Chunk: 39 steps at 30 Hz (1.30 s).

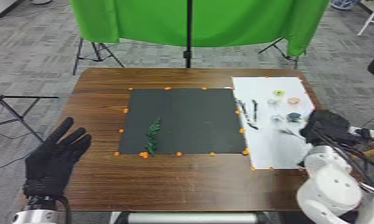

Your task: Arrange flowers

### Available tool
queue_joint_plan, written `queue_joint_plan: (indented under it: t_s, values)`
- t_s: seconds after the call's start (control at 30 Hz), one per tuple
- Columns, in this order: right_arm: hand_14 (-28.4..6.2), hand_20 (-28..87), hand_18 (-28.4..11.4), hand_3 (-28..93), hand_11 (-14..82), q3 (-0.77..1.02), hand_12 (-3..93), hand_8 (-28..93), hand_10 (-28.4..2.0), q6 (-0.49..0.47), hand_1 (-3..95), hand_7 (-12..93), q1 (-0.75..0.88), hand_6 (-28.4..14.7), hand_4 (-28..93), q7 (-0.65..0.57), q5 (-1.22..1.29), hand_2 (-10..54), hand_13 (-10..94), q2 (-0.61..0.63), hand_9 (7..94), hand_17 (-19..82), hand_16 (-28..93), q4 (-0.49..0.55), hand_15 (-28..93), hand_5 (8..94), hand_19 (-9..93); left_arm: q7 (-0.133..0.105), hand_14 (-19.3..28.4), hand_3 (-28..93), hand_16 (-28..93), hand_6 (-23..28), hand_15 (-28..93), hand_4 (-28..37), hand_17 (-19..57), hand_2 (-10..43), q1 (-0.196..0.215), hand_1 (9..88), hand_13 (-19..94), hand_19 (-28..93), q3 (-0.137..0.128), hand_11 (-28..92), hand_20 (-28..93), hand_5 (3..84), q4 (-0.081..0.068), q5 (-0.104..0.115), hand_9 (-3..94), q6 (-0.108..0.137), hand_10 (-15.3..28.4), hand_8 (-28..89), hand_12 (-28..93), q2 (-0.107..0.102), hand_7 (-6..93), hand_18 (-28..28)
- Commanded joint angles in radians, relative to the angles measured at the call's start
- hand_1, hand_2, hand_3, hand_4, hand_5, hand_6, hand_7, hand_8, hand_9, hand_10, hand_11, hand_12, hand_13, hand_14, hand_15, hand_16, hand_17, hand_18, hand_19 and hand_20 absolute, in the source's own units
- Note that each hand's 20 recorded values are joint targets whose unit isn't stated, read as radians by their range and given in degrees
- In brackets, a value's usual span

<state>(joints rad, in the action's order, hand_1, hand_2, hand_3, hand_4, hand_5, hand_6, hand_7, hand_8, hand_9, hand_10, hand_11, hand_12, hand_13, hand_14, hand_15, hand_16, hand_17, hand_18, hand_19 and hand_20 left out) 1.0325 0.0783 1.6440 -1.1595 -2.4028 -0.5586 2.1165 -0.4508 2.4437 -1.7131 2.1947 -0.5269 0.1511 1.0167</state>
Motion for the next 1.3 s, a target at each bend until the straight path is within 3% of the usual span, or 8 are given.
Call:
queue_joint_plan:
  t_s: [0.03, 0.17, 0.47, 0.67, 0.73, 0.87, 1.17, 1.3]
  values:
    - [-7.5, 26, -23.6, 70, 37.4, -0.274, 19.7, 6, -10.5, -0.041, 54.0, 15, -0.36, -1.4, -28, 0.118, 0.046, -9.5, 84, -0.218, 93.3, 46, 21, 0.016, 66, 90.8, 93, -0.006, 27.4, 82, -7, 7.4, 50, -25.9, -11.2, 3.0, 0.026, 23.1, 22, 51, -0.011, 23, 16, 37.4, 0.014, 0.005, 34.9, 0.015, 20.0, -9, 12, -0.028, 11.5, 27.3]
    - [-7.6, 27, -23.8, 70, 37.9, -0.43, 20.1, 7, -10.5, -0.085, 53.5, 15, -0.501, -1.4, -28, 0.156, 0.076, -9.5, 85, -0.348, 93.6, 46, 21, -0.057, 67, 91.0, 93, 0.015, 27.4, 82, -7, 7.4, 50, -25.9, -11.3, 3.0, 0.019, 23.2, 22, 51, -0.019, 22, 16, 37.4, 0.016, -0.004, 34.9, 0.013, 20.0, -9, 12, -0.017, 11.5, 27.3]
    - [-7.8, 30, -24.3, 69, 41.0, -0.563, 20.0, 8, -10.6, -0.185, 52.2, 16, -0.607, -1.2, -28, 0.161, 0.113, -9.5, 85, -0.51, 93.7, 46, 21, -0.222, 68, 92.0, 93, 0.019, 27.5, 82, -7, 7.4, 50, -25.7, -11.3, 3.1, 0.019, 23.3, 22, 51, -0.022, 23, 16, 37.4, 0.021, 0.008, 35.0, 0.031, 20.1, -9, 12, -0.043, 11.4, 27.3]
    - [-8.3, 35, -24.9, 69, 43.7, -0.605, 19.3, 8, -10.8, -0.275, 50.7, 17, -0.642, -1.1, -28, 0.15, 0.129, -9.5, 85, -0.571, 93.7, 47, 21, -0.296, 70, 93.1, 93, 0.057, 27.4, 82, -7, 7.6, 50, -25.6, -11.2, 3.1, 0.005, 23.3, 22, 51, -0.032, 23, 16, 37.6, 0.023, -0.01, 35.0, 0.022, 20.1, -9, 12, -0.023, 11.4, 27.2]
    - [-8.5, 36, -25.0, 70, 44.6, -0.629, 19.0, 8, -10.9, -0.296, 49.8, 18, -0.656, -1.2, -28, 0.145, 0.136, -9.5, 86, -0.581, 93.7, 47, 21, -0.315, 70, 93.4, 93, 0.045, 27.4, 82, -7, 7.6, 50, -25.6, -11.3, 3.0, 0.0, 23.3, 22, 51, -0.024, 23, 16, 37.7, 0.02, -0.004, 35.0, 0.025, 20.1, -9, 12, -0.036, 11.4, 27.2]
    - [-9.0, 39, -25.5, 71, 46.7, -0.646, 17.9, 5, -11.3, -0.35, 47.3, 20, -0.656, -0.7, -27, 0.125, 0.138, -8.7, 86, -0.6, 93.7, 48, 21, -0.344, 71, 93.7, 93, 0.067, 27.5, 82, -7, 7.6, 50, -25.6, -11.3, 3.0, -0.024, 23.3, 22, 51, -0.018, 23, 17, 37.6, 0.011, -0.017, 35.1, 0.007, 20.1, -9, 12, -0.031, 11.4, 27.2]
    - [-9.3, 43, -26.0, 72, 49.8, -0.675, 16.2, -14, -11.6, -0.328, 42.4, 27, -0.667, 0.3, -27, 0.11, 0.139, -2.3, 88, -0.614, 93.7, 49, 21, -0.375, 72, 93.7, 93, 0.104, 27.4, 82, -7, 7.6, 50, -25.4, -11.2, 3.1, -0.046, 23.4, 22, 51, -0.018, 23, 17, 37.7, 0.006, -0.033, 35.1, -0.007, 20.1, -10, 12, -0.009, 11.5, 27.2]
    - [-9.4, 43, -26.0, 72, 50.5, -0.678, 15.9, -14, -11.6, -0.314, 42.0, 27, -0.672, 0.5, -26, 0.11, 0.142, -1.3, 88, -0.626, 93.7, 49, 22, -0.383, 72, 93.7, 93, 0.092, 27.4, 82, -7, 7.6, 50, -25.3, -11.2, 3.2, -0.054, 23.5, 22, 51, -0.006, 23, 17, 37.7, 0.003, -0.024, 35.0, -0.003, 20.0, -9, 12, -0.023, 11.5, 27.2]
